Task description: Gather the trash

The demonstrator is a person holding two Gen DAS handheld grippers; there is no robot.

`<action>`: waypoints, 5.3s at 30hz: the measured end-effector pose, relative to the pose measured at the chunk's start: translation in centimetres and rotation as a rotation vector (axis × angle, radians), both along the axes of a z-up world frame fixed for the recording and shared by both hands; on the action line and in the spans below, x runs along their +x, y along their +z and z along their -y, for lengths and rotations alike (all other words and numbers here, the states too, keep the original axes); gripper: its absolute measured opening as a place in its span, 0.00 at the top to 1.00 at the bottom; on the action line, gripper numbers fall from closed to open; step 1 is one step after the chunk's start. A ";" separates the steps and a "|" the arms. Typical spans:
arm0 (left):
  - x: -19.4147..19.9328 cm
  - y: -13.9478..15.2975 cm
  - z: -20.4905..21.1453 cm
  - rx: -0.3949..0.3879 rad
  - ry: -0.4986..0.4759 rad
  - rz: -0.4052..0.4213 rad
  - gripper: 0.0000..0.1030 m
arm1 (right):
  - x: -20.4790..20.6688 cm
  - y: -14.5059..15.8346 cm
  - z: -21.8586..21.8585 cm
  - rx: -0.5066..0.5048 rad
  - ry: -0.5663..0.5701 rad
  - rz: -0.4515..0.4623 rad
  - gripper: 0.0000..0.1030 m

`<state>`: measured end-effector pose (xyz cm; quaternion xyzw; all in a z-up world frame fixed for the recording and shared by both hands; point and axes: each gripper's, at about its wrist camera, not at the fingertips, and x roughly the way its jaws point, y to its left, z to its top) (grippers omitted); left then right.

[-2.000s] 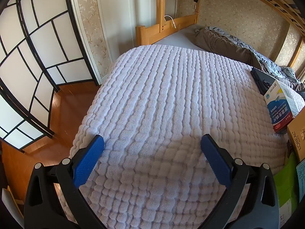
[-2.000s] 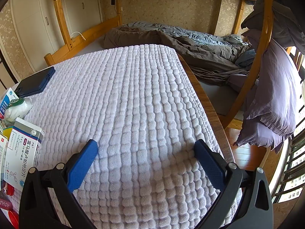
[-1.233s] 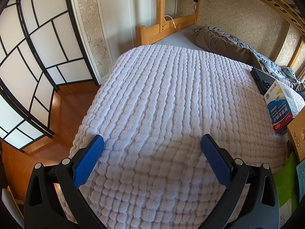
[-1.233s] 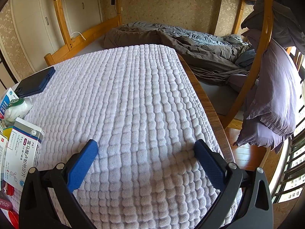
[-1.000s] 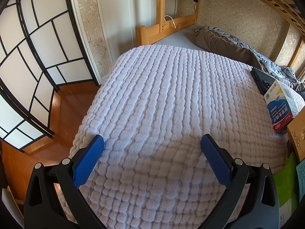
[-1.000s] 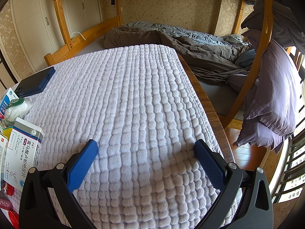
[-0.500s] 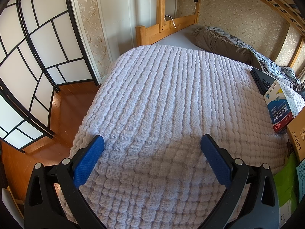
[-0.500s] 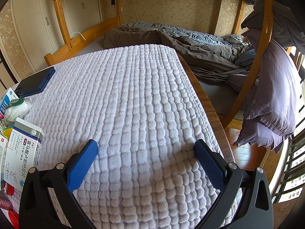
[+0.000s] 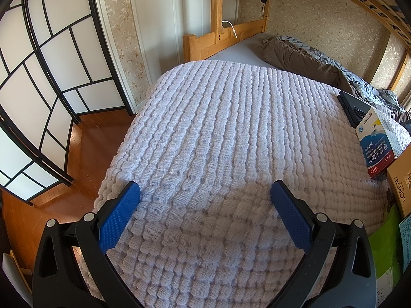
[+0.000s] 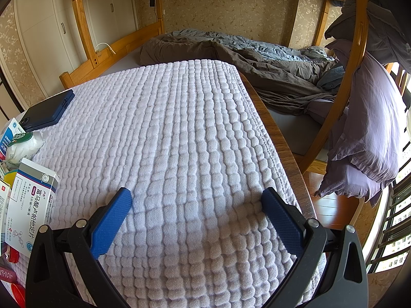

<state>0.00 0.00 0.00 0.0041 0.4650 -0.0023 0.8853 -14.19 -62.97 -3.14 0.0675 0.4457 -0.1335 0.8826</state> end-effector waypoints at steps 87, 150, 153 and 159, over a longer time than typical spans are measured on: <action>-0.1 0.5 -0.2 -0.017 -0.014 -0.023 0.01 | -0.2 0.1 0.1 -0.010 0.002 0.003 0.04; -15.0 5.0 4.9 -0.118 -0.498 0.101 0.01 | -10.7 1.3 -28.8 0.202 0.297 0.033 0.04; -15.1 4.9 4.9 -0.116 -0.496 0.100 0.01 | -11.0 1.0 -29.1 0.124 0.295 0.052 0.04; -15.3 5.1 4.7 -0.117 -0.492 0.101 0.01 | -11.9 1.9 -27.1 -0.032 0.245 0.111 0.04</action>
